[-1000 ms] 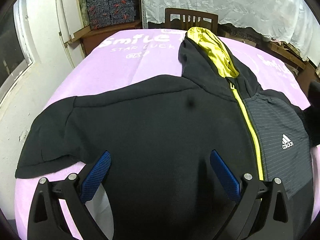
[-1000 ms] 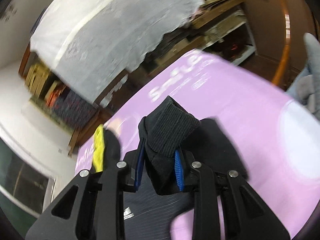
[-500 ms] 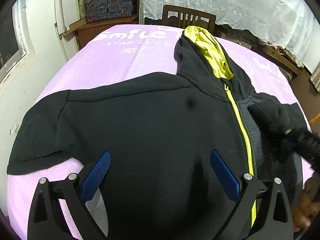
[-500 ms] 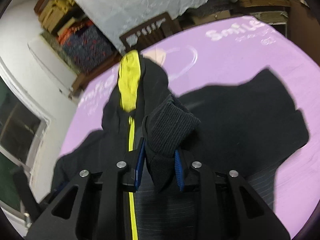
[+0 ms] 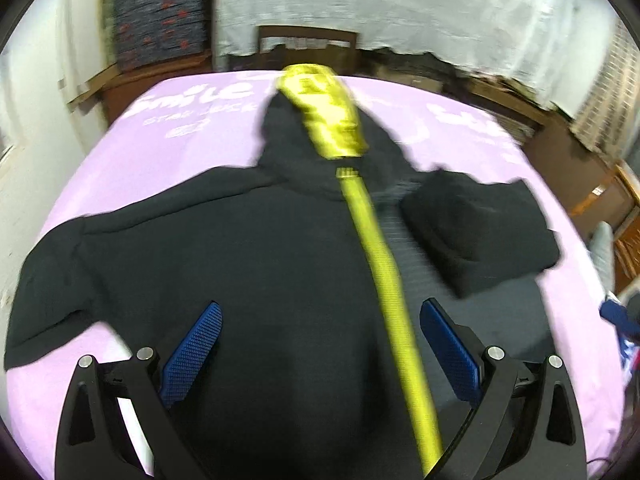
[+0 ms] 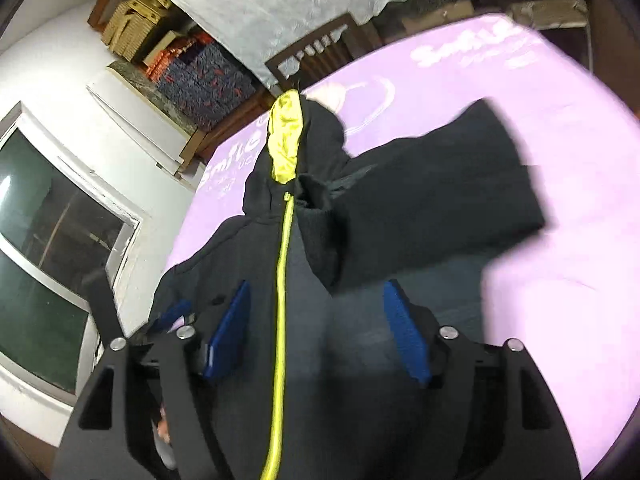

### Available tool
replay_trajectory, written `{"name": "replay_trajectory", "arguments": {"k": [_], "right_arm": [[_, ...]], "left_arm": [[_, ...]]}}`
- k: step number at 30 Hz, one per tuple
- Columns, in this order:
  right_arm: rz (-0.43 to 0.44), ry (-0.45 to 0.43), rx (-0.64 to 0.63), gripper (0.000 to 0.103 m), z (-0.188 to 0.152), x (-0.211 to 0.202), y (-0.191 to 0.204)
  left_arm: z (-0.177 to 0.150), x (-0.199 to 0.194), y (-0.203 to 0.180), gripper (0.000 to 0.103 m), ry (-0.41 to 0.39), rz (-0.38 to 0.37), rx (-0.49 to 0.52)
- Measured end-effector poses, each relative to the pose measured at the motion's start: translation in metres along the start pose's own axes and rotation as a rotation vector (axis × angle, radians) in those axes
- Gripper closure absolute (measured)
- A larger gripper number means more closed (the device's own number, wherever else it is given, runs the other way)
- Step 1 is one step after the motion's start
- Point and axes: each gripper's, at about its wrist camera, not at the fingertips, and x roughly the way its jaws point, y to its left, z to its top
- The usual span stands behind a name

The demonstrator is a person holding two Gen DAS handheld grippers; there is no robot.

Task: Fold large clothes
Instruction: 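Carry the cuff across the jacket front toward the left tool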

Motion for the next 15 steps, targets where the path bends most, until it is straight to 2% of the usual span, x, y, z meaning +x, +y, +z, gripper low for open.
{"name": "replay_trajectory", "arguments": {"k": [3, 6, 8, 11, 12, 13, 14, 15], "right_arm": [[-0.013, -0.043, 0.02, 0.036, -0.02, -0.057, -0.012], [-0.032, -0.132, 0.024, 0.032, -0.042, -0.104, -0.024], [-0.068, -0.171, 0.026, 0.032, -0.047, -0.118, -0.029], [-0.061, -0.187, 0.034, 0.031, -0.045, -0.121, -0.036], [-0.05, -0.181, 0.047, 0.031, -0.044, -0.117, -0.04], [-0.039, -0.172, 0.055, 0.031, -0.043, -0.114, -0.044], [-0.03, -0.161, 0.063, 0.031, -0.042, -0.108, -0.047], [-0.021, -0.147, 0.072, 0.031, -0.043, -0.103, -0.053]], "left_arm": [[0.007, 0.004, -0.039, 0.003, 0.004, -0.01, 0.055], [0.017, 0.025, -0.078, 0.003, 0.035, 0.035, 0.105], [0.024, 0.047, -0.091, 0.003, 0.08, 0.056, 0.09], [0.032, 0.07, -0.093, 0.004, 0.11, 0.092, 0.046], [0.034, 0.074, -0.092, 0.012, 0.106, 0.1, 0.039], [0.036, 0.075, -0.089, 0.029, 0.098, 0.106, 0.033], [0.038, 0.077, -0.086, 0.039, 0.095, 0.091, 0.034], [0.04, 0.077, -0.084, 0.061, 0.098, 0.056, 0.031]]}}
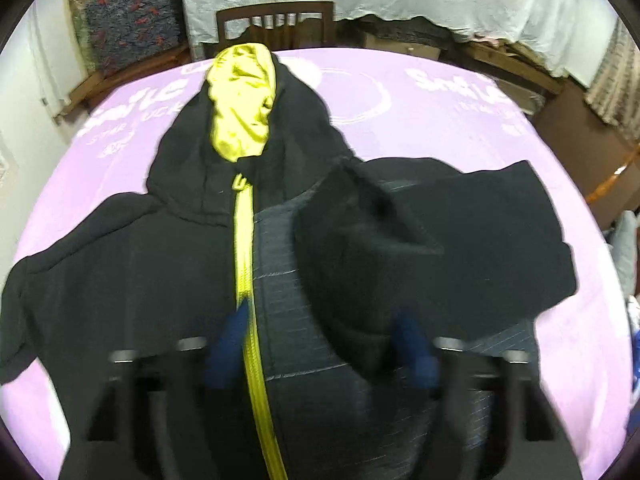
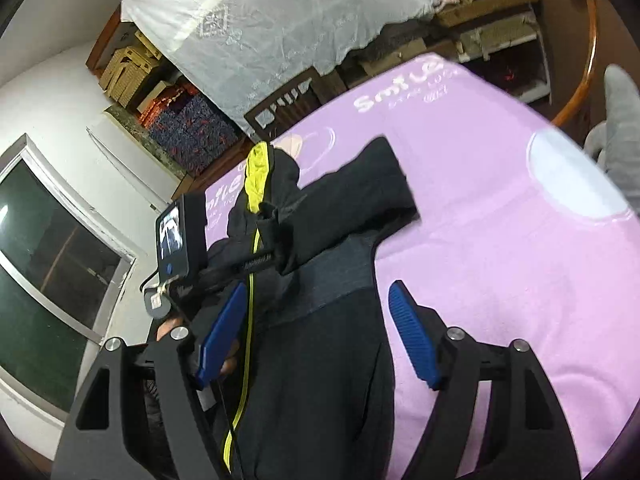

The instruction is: Fold large clothes

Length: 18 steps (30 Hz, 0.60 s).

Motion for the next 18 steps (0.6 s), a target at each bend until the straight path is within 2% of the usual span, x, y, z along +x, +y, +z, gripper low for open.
{"name": "replay_trajectory", "arguments": {"k": [1, 2, 3, 4, 7, 11, 15, 18], "right_arm": [[0.005, 0.012, 0.004, 0.031, 0.0, 0.006, -0.003], [0.004, 0.016, 0.004, 0.031, -0.001, 0.011, -0.004], [-0.001, 0.018, 0.005, 0.031, 0.0, 0.017, -0.006], [-0.006, 0.017, 0.005, 0.031, 0.0, 0.02, -0.007], [-0.003, 0.019, 0.013, 0.037, 0.003, 0.029, -0.013], [-0.003, 0.018, 0.013, 0.045, 0.01, 0.038, -0.011], [0.019, 0.029, 0.018, 0.049, 0.022, 0.052, -0.004], [0.023, 0.054, 0.018, 0.059, 0.03, 0.073, 0.005]], "left_arm": [[0.001, -0.001, 0.003, 0.075, 0.001, -0.033, -0.008], [0.004, -0.004, 0.009, 0.076, -0.007, -0.047, -0.021], [0.005, -0.009, 0.012, 0.083, -0.024, -0.047, -0.022], [0.006, -0.016, 0.016, 0.086, -0.05, -0.039, -0.015], [0.008, -0.033, 0.028, 0.087, -0.1, -0.033, -0.015], [0.004, -0.054, 0.053, 0.087, -0.154, 0.02, -0.025], [-0.007, -0.054, 0.077, 0.087, -0.153, 0.05, -0.049], [-0.016, -0.046, 0.096, 0.085, -0.144, 0.05, -0.092]]}}
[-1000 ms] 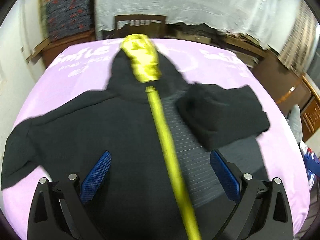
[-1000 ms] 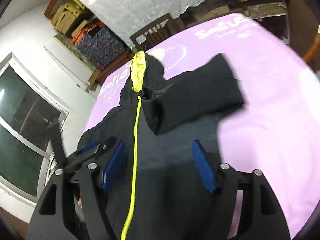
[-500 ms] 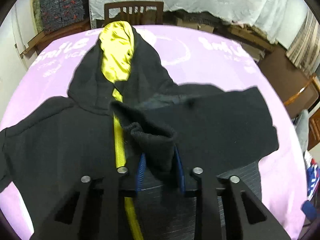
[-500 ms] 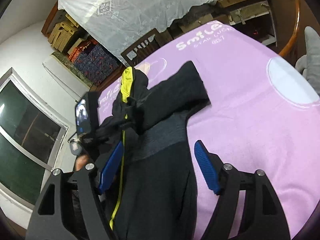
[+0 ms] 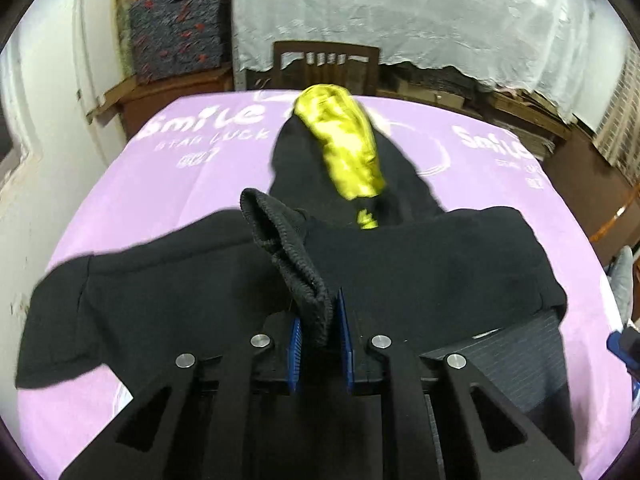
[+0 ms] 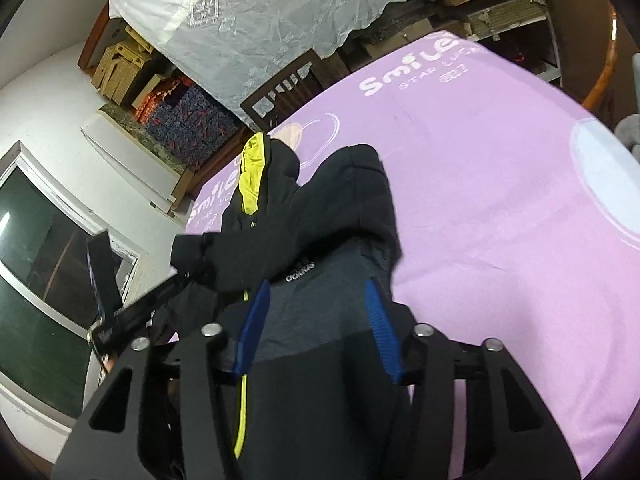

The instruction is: Fold large clothes

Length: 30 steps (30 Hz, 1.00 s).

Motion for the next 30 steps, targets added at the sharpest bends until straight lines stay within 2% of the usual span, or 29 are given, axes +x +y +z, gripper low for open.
{"name": "replay_trajectory", "arguments": {"k": [4, 6, 7, 9, 13, 16, 19, 21, 24, 25, 26, 28, 30], "right_arm": [[-0.017, 0.032, -0.019, 0.075, 0.012, 0.028, 0.01], [-0.044, 0.041, -0.028, 0.082, 0.023, 0.046, 0.013], [-0.055, 0.043, -0.026, 0.087, 0.028, 0.054, 0.013], [-0.074, 0.045, -0.023, 0.089, 0.039, 0.069, 0.011], [-0.091, 0.09, -0.006, 0.09, 0.052, 0.102, -0.002], [-0.069, 0.148, 0.039, 0.09, 0.051, 0.121, -0.019], [-0.056, 0.177, 0.047, 0.099, 0.045, 0.131, -0.032], [-0.056, 0.184, 0.019, 0.099, 0.044, 0.132, -0.031], [-0.038, 0.199, 0.029, 0.099, 0.046, 0.132, -0.033], [-0.023, 0.196, 0.047, 0.099, 0.049, 0.128, -0.034], [-0.013, 0.185, 0.049, 0.095, 0.052, 0.125, -0.032], [-0.01, 0.138, 0.02, 0.094, 0.063, 0.119, -0.022], [0.019, 0.128, 0.018, 0.094, 0.074, 0.124, -0.014]], "left_arm": [[-0.011, 0.009, 0.022, 0.066, 0.017, 0.048, -0.036], [-0.014, 0.011, 0.034, 0.063, 0.032, 0.028, -0.074], [-0.014, 0.01, 0.038, 0.063, 0.037, 0.014, -0.09], [-0.014, 0.006, 0.043, 0.064, 0.022, 0.014, -0.094], [-0.012, -0.011, 0.044, 0.066, -0.038, 0.066, -0.074], [-0.014, -0.005, 0.05, 0.067, 0.001, 0.096, -0.085], [-0.013, -0.004, 0.052, 0.07, 0.016, 0.078, -0.108], [-0.007, -0.019, 0.041, 0.07, -0.035, 0.043, -0.083], [0.008, -0.029, 0.009, 0.062, -0.061, -0.047, 0.006], [0.013, -0.027, -0.001, 0.058, -0.06, -0.067, 0.024], [0.019, -0.02, -0.016, 0.057, -0.052, -0.092, 0.048], [0.024, -0.003, -0.038, 0.056, -0.028, -0.12, 0.086], [0.023, 0.019, -0.051, 0.056, 0.012, -0.12, 0.107]]}}
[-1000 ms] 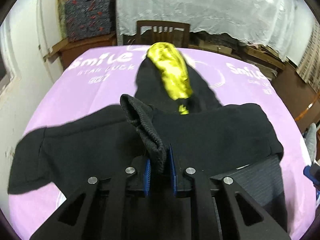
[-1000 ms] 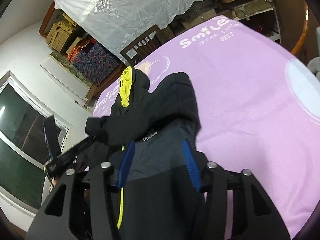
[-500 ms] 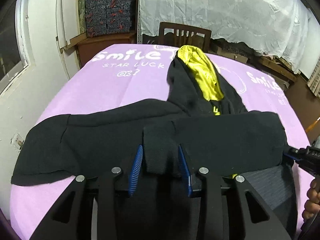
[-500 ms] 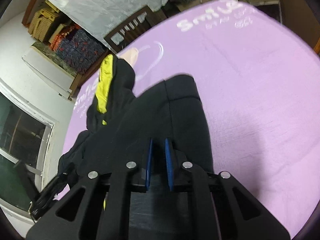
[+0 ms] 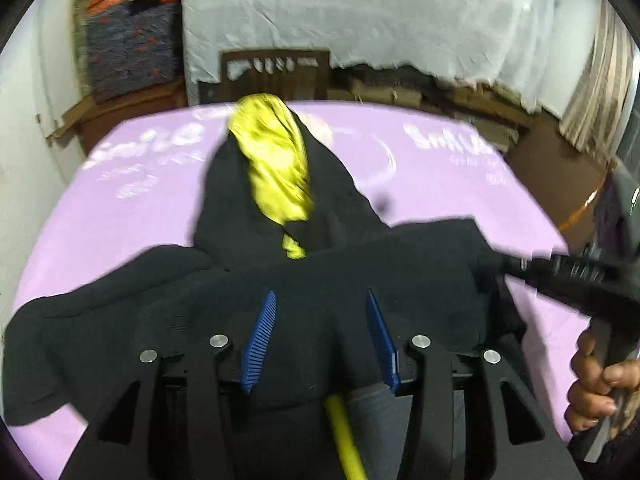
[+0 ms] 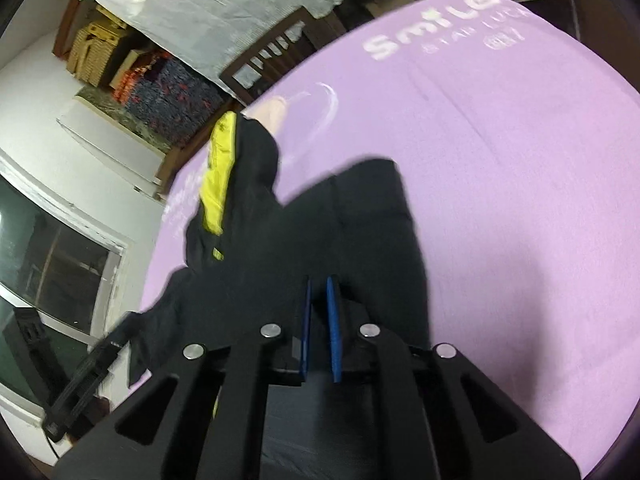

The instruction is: Fold large clothes

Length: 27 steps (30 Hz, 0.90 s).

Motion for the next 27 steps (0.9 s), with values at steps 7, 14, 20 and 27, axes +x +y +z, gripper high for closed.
{"name": "replay_trajectory", "arguments": {"k": [7, 14, 20, 27], "right_arm": [[0.04, 0.001, -0.026, 0.094, 0.025, 0.032, 0.003], [0.076, 0.05, 0.083, 0.103, 0.023, 0.047, -0.041], [0.049, -0.016, 0.184, 0.103, 0.017, 0.012, -0.076], [-0.002, -0.138, 0.11, 0.096, -0.007, -0.038, -0.048]], "left_arm": [[-0.013, 0.037, 0.019, 0.056, 0.045, 0.02, -0.033], [-0.02, 0.03, 0.039, 0.061, 0.028, 0.038, -0.088], [-0.023, 0.021, 0.057, 0.085, 0.031, 0.062, -0.147], [-0.032, -0.03, 0.118, 0.086, 0.01, 0.089, -0.296]]}}
